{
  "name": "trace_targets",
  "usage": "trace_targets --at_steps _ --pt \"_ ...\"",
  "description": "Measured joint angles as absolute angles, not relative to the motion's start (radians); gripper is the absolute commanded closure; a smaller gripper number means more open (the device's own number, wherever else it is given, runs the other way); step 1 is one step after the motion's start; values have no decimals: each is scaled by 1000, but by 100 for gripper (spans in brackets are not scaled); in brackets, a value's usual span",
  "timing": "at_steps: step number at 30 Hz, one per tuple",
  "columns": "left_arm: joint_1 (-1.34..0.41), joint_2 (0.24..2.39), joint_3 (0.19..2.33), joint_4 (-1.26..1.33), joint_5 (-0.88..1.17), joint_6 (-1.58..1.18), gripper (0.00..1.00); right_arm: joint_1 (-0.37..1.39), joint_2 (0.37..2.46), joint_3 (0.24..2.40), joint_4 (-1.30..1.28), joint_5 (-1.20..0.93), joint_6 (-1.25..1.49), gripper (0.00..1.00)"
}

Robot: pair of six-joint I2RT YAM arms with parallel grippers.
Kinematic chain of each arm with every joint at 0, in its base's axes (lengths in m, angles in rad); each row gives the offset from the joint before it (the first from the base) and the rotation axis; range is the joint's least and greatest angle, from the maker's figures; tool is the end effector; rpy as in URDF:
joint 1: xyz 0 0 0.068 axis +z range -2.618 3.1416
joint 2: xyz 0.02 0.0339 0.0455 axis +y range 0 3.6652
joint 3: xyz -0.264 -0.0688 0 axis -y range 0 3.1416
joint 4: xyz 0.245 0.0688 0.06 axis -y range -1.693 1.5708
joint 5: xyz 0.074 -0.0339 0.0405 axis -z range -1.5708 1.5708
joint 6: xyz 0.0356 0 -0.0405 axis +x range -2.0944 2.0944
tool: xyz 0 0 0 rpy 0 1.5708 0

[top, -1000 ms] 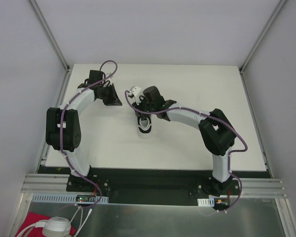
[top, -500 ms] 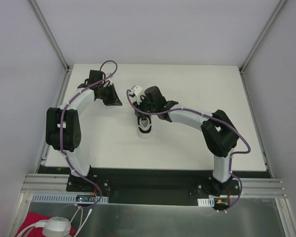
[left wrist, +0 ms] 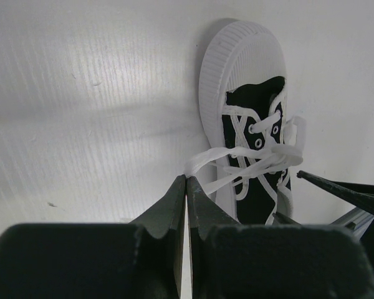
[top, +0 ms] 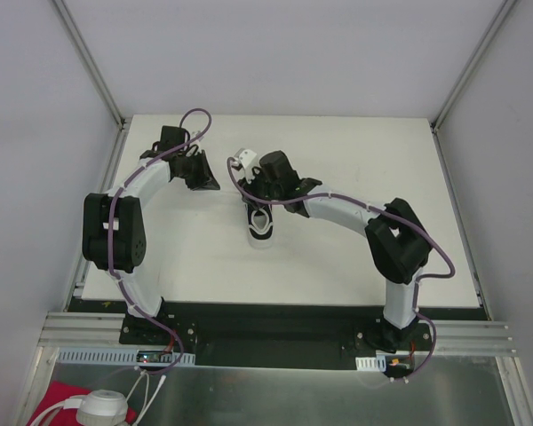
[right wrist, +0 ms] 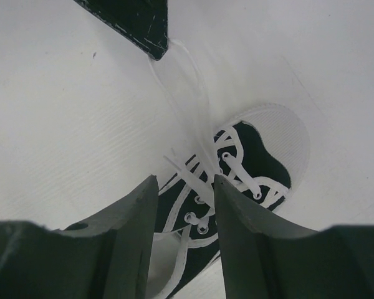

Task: Tie the shoes
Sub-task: Tie the shoelace on the shoe.

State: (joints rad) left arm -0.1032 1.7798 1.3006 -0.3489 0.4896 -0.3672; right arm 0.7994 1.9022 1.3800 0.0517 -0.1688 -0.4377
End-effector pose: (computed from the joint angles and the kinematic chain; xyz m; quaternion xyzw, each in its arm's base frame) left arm 0.3873 -0.0569 0.2344 -0.0318 0.9078 -0.3017 0.2897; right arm 0.3062 0.3235 0.2435 -0.5284 0.6665 0.1644 0.4995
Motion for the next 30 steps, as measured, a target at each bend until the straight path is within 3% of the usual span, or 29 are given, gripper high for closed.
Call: trace_targets --at_steps 11,13,17,22,30 --pt "-103 1780 1301 -349 490 -367 100 815 1972 1404 14 -121 -480 58" --pt "-103 1780 1301 -349 490 -367 100 816 1976 1404 14 -116 -484 62" --pt "-103 1780 1301 -349 490 -367 100 816 1978 1404 14 -110 -492 82" --pt "-103 1780 1301 -349 490 -367 100 816 1978 1404 14 -109 -492 99" --pt "-103 1780 1301 -349 490 -367 100 816 1977 1401 20 -117 -487 99"
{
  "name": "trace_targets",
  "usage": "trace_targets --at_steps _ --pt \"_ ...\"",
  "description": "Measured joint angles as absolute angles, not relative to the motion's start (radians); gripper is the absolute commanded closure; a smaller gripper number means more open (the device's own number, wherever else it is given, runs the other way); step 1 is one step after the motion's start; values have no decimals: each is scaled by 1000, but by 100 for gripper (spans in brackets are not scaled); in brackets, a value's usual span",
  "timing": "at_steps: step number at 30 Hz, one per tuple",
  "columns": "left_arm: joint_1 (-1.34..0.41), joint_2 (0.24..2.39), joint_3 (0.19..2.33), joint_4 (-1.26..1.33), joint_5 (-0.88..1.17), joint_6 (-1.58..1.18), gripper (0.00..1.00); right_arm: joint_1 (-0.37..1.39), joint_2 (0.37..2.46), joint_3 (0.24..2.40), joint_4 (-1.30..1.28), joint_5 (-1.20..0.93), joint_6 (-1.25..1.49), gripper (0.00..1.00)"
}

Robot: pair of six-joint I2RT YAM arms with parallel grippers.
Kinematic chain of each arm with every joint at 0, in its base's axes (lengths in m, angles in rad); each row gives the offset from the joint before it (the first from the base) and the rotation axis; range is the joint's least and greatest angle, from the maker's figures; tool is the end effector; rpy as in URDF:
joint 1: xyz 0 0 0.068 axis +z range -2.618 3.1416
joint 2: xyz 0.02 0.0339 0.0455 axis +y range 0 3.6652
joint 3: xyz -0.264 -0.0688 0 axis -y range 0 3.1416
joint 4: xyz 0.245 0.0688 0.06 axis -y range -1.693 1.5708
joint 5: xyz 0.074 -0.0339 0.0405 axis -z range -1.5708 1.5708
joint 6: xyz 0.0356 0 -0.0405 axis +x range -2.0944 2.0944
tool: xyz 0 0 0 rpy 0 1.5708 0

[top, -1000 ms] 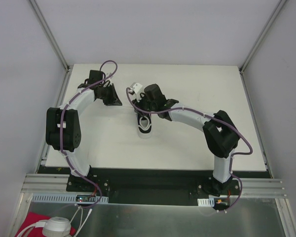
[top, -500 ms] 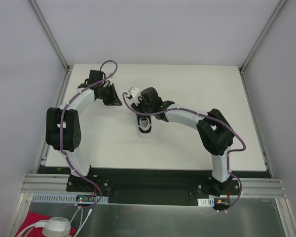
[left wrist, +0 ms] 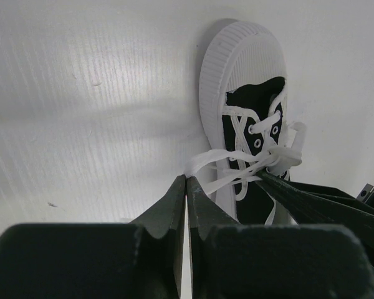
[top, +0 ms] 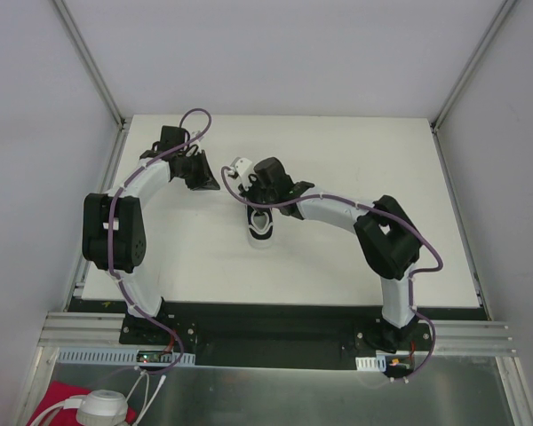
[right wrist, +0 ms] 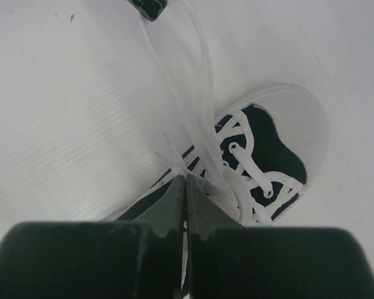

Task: Tie the shoes
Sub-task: Tie the shoelace on the shoe.

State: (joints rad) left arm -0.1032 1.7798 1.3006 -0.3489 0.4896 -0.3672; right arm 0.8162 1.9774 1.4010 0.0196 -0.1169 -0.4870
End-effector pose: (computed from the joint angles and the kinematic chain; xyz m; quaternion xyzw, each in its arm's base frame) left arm 0.3873 -0.0569 0.2344 -0.0318 0.9078 -0.3017 0.2897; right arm 0.3089 0.3346 0.2150 -0.5518 0.6767 0.1298 0.4698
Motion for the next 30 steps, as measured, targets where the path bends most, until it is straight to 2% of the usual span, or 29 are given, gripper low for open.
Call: trace_targets --at_steps 30 --pt "-103 1780 1301 -349 490 -367 100 818 1925 1360 64 -286 -376 99"
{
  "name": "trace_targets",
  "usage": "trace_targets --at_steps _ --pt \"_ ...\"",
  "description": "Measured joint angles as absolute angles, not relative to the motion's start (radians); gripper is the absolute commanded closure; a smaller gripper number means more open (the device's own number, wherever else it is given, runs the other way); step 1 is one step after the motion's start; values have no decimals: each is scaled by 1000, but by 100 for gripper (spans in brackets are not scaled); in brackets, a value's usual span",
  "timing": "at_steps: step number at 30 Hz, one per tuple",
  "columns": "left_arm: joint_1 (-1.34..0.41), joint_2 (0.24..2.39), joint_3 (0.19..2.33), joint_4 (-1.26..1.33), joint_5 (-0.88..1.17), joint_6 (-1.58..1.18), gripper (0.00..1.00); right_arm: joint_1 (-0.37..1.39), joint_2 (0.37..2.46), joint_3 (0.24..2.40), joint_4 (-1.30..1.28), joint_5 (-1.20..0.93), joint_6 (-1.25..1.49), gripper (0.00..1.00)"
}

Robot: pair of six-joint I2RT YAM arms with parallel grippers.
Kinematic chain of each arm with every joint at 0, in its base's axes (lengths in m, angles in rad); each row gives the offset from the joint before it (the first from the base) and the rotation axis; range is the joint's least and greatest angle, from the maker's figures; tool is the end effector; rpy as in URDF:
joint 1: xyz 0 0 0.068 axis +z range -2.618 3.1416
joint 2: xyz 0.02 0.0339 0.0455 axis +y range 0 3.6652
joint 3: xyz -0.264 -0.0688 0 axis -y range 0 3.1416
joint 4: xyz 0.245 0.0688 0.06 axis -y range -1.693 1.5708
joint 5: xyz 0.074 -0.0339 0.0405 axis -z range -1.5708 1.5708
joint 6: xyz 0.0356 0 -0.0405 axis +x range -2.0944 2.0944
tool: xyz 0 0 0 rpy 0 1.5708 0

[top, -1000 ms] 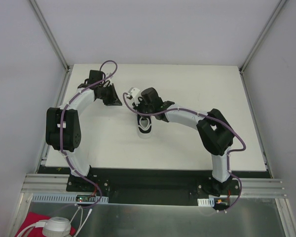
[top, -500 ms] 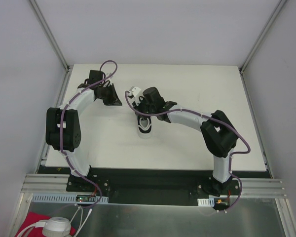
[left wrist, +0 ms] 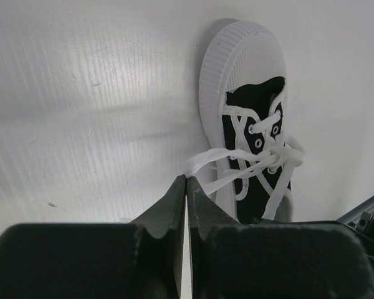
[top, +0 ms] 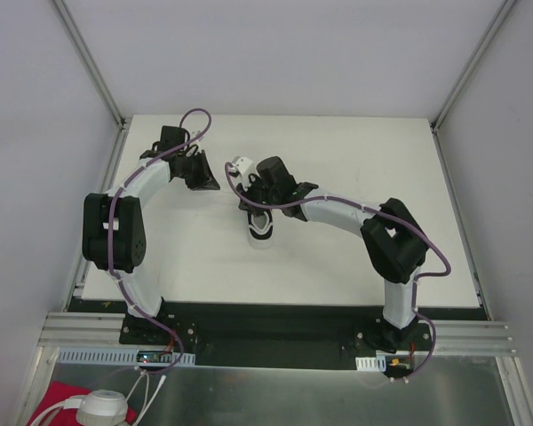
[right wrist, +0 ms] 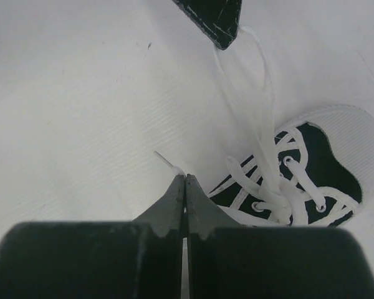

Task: Tie the shoes
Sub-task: Tie the shoelace on the shoe.

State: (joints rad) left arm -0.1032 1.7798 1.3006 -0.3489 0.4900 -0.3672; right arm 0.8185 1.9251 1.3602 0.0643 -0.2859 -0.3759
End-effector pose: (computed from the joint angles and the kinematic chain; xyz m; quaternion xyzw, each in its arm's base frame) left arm 0.3873 -0.0570 0.2344 -0.0317 0.9077 -0.3018 0.2897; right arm 0.2971 0.3322 0.2287 -0.5389 0.6632 0.2303 0.4655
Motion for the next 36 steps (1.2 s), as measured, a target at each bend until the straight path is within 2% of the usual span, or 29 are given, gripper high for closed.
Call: trace_targets --at_steps 13,14,15,17,19,28,36 --pt "-103 1780 1301 -349 490 -367 100 836 1927 1381 66 -316 -366 98" --pt "-103 1780 1301 -349 490 -367 100 837 1928 1385 67 -315 -365 86" --pt "-103 1780 1301 -349 490 -367 100 837 1929 1388 67 -315 -362 79" --pt "-103 1780 1301 -349 490 -367 100 837 1931 1393 68 -309 -351 68" --pt "-103 1780 1301 -349 490 -367 100 837 1932 1393 68 -298 -345 62" --pt "-103 1780 1301 -348 490 -367 100 820 1925 1389 80 -273 -316 56" --pt "-103 1780 1298 -349 493 -367 100 728 1807 1263 145 -267 -261 53"
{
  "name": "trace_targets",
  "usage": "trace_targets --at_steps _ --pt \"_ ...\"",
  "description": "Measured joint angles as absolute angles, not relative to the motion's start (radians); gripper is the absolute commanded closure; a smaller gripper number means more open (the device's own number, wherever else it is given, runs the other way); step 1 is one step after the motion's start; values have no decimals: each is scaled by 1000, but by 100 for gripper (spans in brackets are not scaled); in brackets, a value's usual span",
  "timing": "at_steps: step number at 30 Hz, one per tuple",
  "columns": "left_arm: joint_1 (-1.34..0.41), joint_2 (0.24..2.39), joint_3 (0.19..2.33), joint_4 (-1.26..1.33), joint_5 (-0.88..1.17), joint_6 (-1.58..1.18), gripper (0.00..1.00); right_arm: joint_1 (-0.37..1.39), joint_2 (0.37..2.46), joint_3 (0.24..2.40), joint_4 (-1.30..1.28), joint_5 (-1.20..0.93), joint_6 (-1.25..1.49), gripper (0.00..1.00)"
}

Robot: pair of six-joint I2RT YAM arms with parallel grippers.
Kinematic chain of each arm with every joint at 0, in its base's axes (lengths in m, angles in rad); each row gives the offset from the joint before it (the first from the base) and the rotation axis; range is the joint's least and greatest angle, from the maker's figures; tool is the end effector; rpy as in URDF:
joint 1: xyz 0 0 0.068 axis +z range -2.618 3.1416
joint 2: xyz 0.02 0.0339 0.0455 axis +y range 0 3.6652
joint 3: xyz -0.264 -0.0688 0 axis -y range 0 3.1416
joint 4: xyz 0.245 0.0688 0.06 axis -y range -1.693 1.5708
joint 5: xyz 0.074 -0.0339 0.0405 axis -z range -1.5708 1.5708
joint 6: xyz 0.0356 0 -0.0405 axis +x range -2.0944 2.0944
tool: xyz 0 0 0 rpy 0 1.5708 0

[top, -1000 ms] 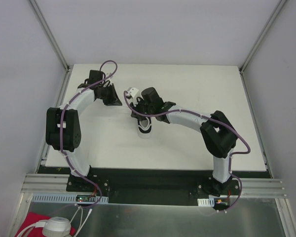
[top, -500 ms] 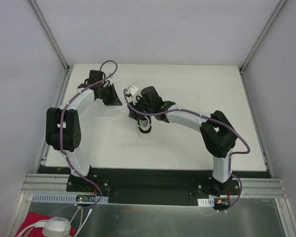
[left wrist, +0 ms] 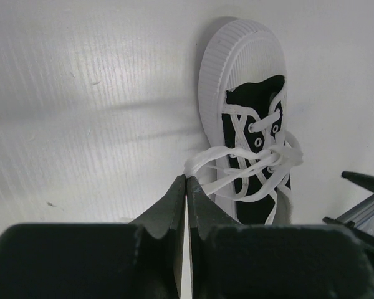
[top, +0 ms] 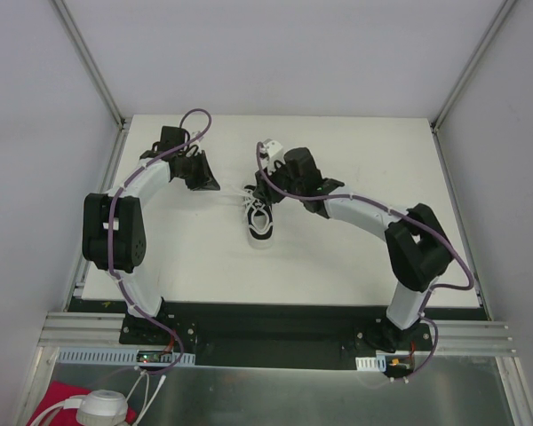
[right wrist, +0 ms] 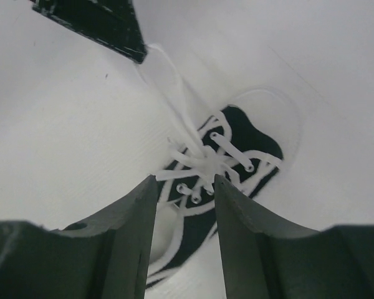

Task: Tie the shoes
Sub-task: Tie the shoelace on the shoe.

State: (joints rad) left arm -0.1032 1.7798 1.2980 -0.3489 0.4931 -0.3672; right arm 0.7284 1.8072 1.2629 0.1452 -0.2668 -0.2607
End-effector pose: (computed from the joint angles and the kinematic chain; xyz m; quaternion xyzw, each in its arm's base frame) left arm 0.3869 -0.0570 0.2336 -0.0315 0.9079 -0.3030 0.2880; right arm 0.3089 0.2881 0.2525 -0.4567 0.6920 0.2348 0.5074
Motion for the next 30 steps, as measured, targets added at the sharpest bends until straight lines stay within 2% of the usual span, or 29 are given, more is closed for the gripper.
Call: trace_targets --at_steps 1,3,8,12,20,25,30 --pt "-103 1780 1298 -349 494 -367 100 713 1790 1245 152 -268 -253 47" --pt "-103 1780 1298 -349 496 -367 100 678 1760 1210 173 -271 -241 44" --pt "-105 1780 1298 -349 498 -367 100 567 1725 1122 237 -342 -217 56" --pt "-106 1780 1298 -349 498 -367 100 506 1735 1099 252 -433 -241 54" --pt "-106 1780 1298 -349 498 -367 100 533 1838 1120 273 -572 -293 51" --pt "-106 1780 1298 -349 498 -367 100 550 1890 1162 273 -591 -300 52" --pt "-106 1780 1298 -349 498 -367 100 550 1913 1203 273 -591 -299 60"
